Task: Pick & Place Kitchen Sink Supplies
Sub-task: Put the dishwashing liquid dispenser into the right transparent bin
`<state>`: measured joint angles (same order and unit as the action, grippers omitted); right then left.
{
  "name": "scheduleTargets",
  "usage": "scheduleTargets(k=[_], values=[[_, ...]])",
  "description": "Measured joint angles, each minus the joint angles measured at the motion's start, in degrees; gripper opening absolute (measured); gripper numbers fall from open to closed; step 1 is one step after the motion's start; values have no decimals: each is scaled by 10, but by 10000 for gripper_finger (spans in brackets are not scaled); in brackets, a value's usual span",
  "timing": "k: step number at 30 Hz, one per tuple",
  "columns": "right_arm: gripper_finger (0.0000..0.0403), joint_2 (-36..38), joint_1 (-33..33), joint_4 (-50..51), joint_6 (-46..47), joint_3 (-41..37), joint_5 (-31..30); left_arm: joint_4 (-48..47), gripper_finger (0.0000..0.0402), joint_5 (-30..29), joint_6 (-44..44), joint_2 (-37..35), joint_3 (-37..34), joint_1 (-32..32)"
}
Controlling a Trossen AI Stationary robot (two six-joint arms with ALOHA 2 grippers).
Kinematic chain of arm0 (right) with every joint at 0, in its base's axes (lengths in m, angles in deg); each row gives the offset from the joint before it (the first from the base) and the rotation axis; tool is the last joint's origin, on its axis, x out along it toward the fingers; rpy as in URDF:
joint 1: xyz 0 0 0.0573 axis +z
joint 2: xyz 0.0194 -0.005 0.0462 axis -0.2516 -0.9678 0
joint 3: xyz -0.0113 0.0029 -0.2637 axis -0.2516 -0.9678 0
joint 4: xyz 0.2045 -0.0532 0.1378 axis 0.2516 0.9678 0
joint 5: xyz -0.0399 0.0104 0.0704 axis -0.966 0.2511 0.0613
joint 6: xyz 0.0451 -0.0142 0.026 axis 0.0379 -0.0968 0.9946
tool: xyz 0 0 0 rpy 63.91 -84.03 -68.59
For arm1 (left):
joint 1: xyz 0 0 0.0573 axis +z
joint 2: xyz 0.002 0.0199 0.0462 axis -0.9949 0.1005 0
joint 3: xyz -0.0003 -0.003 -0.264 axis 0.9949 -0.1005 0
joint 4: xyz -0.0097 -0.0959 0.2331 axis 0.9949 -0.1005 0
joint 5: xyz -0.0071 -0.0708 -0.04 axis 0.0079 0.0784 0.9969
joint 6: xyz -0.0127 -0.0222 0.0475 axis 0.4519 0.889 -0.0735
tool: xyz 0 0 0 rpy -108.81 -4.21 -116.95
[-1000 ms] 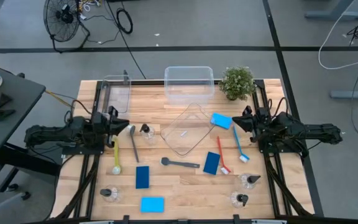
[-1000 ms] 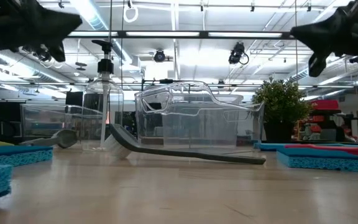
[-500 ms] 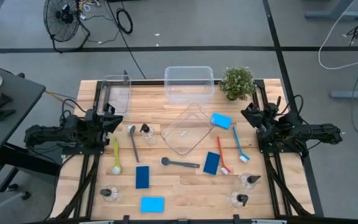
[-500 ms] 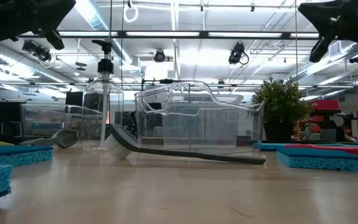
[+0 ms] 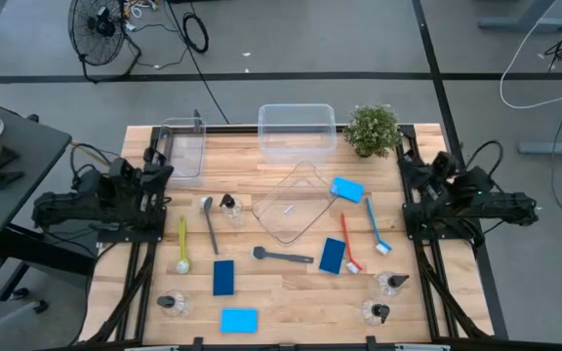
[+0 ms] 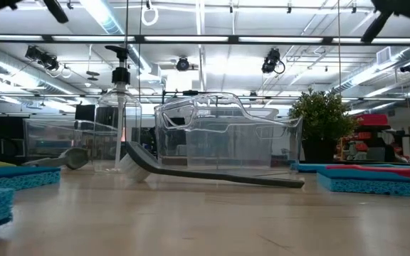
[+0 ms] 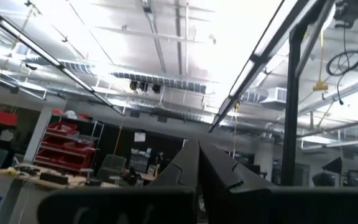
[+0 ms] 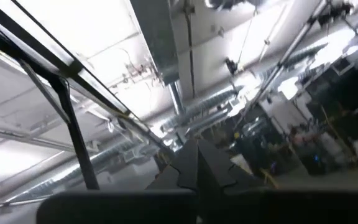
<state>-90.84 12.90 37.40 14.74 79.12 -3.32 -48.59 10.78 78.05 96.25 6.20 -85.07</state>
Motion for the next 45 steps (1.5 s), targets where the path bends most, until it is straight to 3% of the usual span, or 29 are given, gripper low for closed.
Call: scheduleTargets(k=[9, 26, 35, 45], values=[[1, -68, 0, 60, -50, 158, -5, -97, 3, -2, 1, 79, 137, 0], [0, -243, 0, 461, -110, 495, 1, -421, 3, -2, -17, 213, 401, 0], [0, -284, 0, 538, -135, 544, 1, -536, 3, -2, -23, 281, 491, 0], [0, -295, 0, 548, -135, 544, 0, -538, 3, -6, -13, 353, 494, 0]])
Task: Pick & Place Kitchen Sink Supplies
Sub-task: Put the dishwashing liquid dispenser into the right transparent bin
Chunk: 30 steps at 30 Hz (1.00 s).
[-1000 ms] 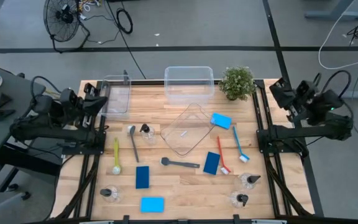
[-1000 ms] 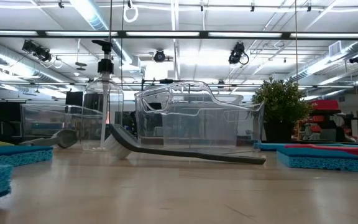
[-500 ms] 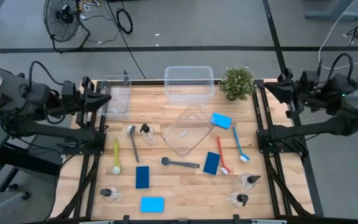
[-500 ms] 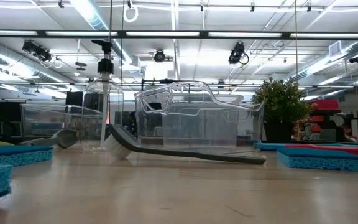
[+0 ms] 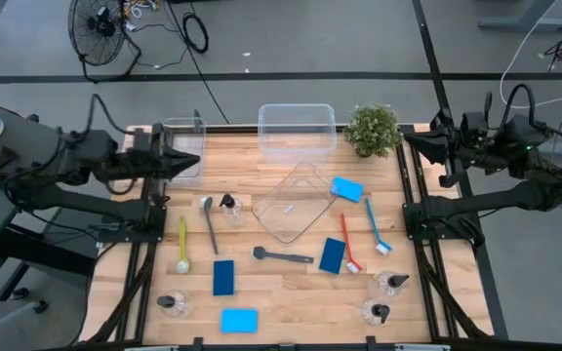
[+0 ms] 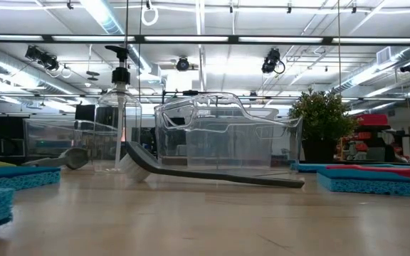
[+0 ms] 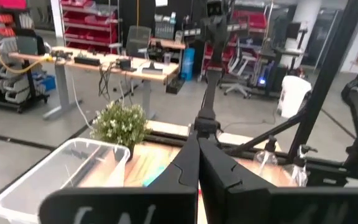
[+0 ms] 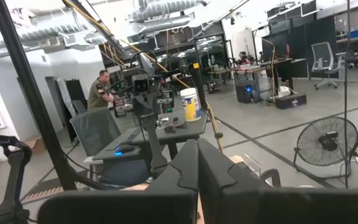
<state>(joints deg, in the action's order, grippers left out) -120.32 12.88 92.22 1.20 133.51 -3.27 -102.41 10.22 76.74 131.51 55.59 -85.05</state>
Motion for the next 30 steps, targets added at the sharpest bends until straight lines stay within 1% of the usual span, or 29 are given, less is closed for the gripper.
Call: scheduleTargets(k=[5, 9, 12, 16, 24, 30], values=[[0, 0, 0, 0, 0, 0, 0, 16, 3, 0, 14, 38, 3, 0], [0, 0, 0, 0, -2, 0, 0, 13, 3, 0, 23, 66, 29, 0], [2, 0, 0, 0, -2, 0, 0, 4, 3, 5, 14, 87, 56, 0], [7, 0, 0, 1, -6, 0, 0, -34, 3, 13, 8, 109, 87, 0], [4, 0, 0, 26, -5, 0, 0, -129, 3, 92, 32, 123, 89, 0], [6, 0, 0, 30, -5, 0, 0, -198, 3, 97, 37, 122, 88, -1]])
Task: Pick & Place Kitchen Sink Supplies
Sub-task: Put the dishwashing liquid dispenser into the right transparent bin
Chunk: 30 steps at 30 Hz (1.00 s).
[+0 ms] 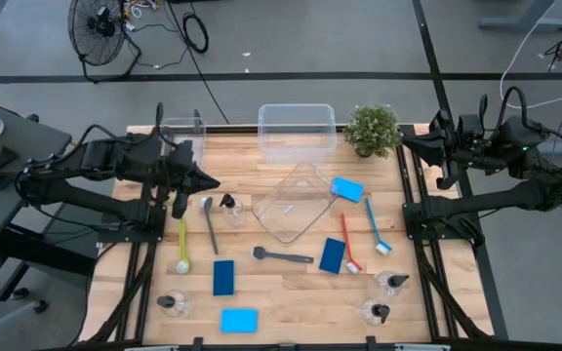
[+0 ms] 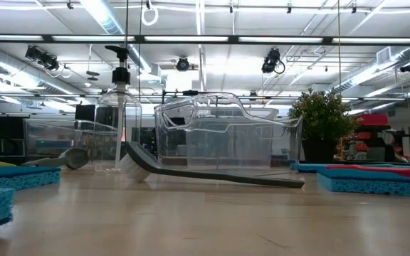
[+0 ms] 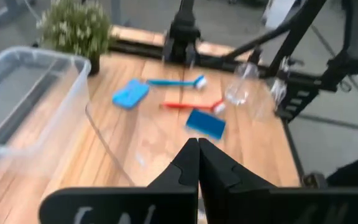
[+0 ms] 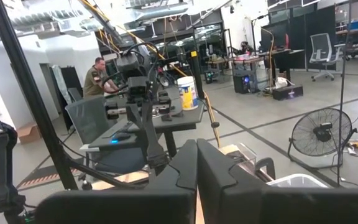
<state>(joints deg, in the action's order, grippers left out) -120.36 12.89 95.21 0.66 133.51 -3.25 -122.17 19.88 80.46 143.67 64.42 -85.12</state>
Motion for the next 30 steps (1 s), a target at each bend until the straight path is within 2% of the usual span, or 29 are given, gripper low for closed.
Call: scheduleTargets(k=[8, 16, 23, 30], values=[[6, 0, 0, 4, 2, 0, 1, -98, 3, -1, -2, -1, 0, 0], [6, 0, 0, 4, 2, 0, 0, -149, 3, -5, -25, -2, -5, 0], [6, -5, 0, 4, 1, 0, 0, -172, 3, -6, -14, -45, -65, 1], [7, -18, 0, 9, -8, 0, 0, -151, 3, -9, 5, -98, -153, 1]])
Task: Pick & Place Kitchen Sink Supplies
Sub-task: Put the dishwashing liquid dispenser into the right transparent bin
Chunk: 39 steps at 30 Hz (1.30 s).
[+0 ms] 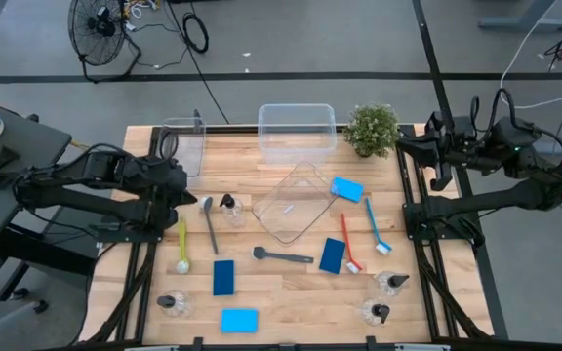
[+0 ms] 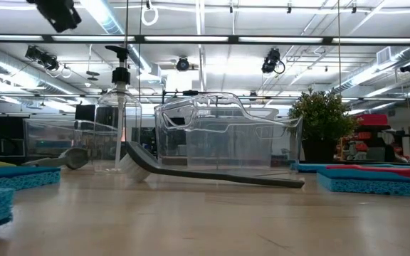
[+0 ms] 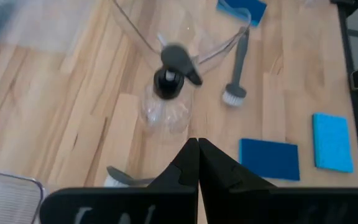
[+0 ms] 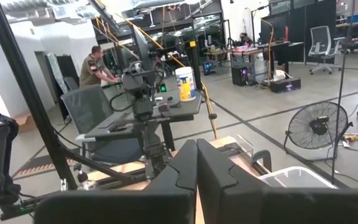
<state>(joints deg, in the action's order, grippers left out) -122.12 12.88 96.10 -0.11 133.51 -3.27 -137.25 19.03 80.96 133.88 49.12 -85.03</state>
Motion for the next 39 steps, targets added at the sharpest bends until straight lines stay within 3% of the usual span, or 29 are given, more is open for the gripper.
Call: scheduleTargets(k=[12, 19, 24, 32, 39], values=[[7, -7, 0, 0, 1, 0, 0, 125, 3, 0, 32, -37, -156, 0], [7, -7, 0, -1, 1, 0, 0, 165, 33, 24, 71, -37, -207, 0], [7, -7, 0, -1, 1, 0, 0, 168, 84, 15, 87, -37, -222, 0], [7, -11, 0, -1, 1, 0, -1, 212, 204, 1, 89, -37, -244, 0], [7, -21, 0, -1, 1, 0, -1, 238, 276, -52, 81, -37, -244, 0]])
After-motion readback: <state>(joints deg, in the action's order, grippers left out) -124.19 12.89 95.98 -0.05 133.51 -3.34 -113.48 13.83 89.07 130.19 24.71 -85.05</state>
